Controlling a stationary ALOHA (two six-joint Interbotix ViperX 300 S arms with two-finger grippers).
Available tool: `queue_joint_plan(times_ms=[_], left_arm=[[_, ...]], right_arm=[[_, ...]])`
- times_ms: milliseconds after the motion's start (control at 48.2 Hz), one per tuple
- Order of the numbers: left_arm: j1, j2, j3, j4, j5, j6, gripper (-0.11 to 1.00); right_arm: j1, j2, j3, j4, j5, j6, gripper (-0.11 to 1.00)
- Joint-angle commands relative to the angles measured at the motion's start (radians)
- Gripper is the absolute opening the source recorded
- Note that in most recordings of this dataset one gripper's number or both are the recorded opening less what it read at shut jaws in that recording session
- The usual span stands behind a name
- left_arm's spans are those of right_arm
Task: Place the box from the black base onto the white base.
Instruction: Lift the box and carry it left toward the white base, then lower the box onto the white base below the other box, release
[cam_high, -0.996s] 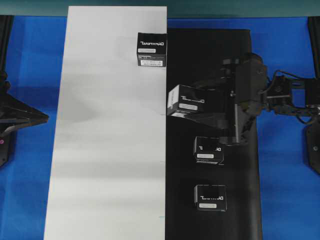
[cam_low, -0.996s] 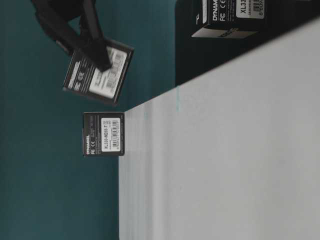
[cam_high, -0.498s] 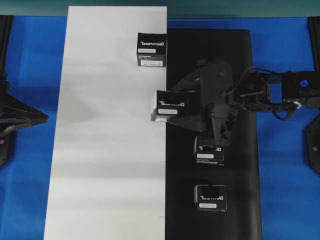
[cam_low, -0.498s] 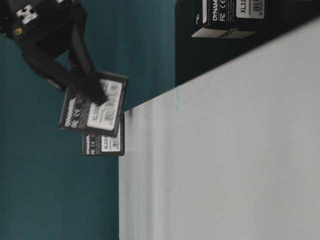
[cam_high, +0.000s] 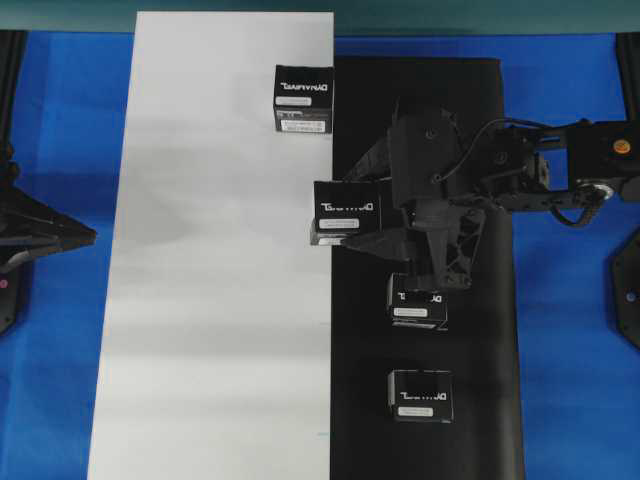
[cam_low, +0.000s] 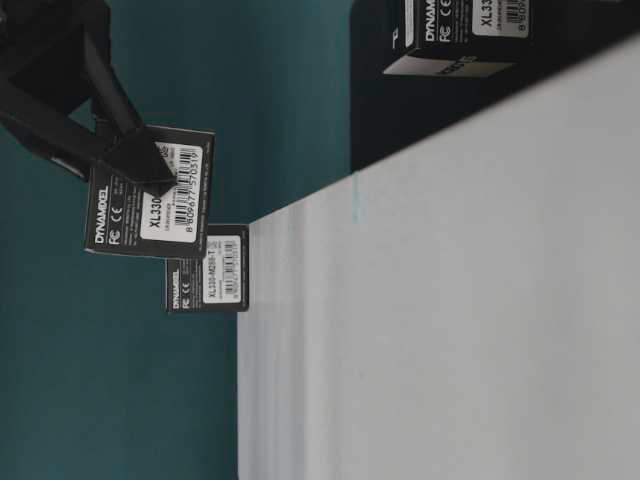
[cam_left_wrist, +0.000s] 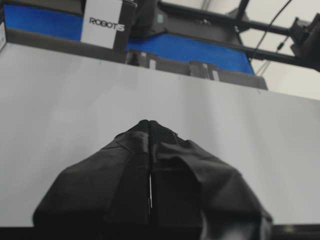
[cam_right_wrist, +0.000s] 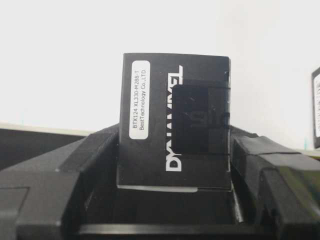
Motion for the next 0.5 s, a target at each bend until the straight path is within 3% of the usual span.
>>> queue_joint_plan(times_ms=[0, 477], left_arm=[[0.002, 0.006, -0.026, 0.003, -0.005, 0.000, -0.07], [-0.002, 0.006, -0.026, 0.002, -0.005, 0.000, -0.07]], right_arm=[[0.000, -0.003, -0.023, -0.009, -0.002, -0.002, 0.52], [-0.018, 0.129, -0.107, -0.018, -0.008, -0.008, 0.52]])
